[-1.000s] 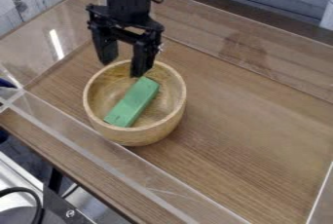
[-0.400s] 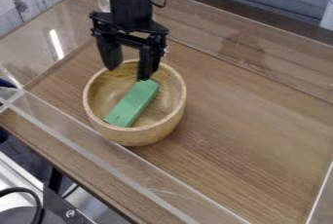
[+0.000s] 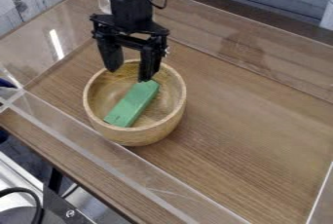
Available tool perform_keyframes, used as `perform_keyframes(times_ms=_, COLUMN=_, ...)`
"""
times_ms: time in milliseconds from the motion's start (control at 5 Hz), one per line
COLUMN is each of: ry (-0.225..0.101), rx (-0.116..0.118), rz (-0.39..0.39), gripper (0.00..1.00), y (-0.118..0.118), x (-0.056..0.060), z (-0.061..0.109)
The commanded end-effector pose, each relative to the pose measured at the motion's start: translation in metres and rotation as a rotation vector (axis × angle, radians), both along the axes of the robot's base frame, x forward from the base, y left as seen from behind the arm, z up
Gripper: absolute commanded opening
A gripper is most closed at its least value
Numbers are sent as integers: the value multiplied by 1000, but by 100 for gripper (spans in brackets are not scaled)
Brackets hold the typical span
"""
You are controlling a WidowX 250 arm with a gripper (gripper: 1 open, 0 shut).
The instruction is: Remove the green block from inside the brown bowl and put it on the table
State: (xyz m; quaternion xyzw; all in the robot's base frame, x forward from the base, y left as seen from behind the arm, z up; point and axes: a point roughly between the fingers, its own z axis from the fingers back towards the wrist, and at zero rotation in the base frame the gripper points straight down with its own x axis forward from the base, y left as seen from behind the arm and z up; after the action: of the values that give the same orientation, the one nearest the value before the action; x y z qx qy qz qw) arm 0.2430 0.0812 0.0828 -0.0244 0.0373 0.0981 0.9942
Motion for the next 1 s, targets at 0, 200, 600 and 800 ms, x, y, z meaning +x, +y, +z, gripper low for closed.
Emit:
perform_keyframes(times_ms=0, ry=-48, rx=15, rz=21, gripper=100, y=6, x=9, z=12)
perform_keyframes(times_ms=200, ry=-52, rx=14, rz=30, gripper=100, y=7, x=10, z=13)
perform_keyframes(times_ms=600, ry=-60, rx=9, rz=45, gripper=100, y=9, x=12, z=12)
perform_keyframes(times_ms=800, ry=-65, rx=8, rz=50, gripper=100, y=9, x=14, z=13)
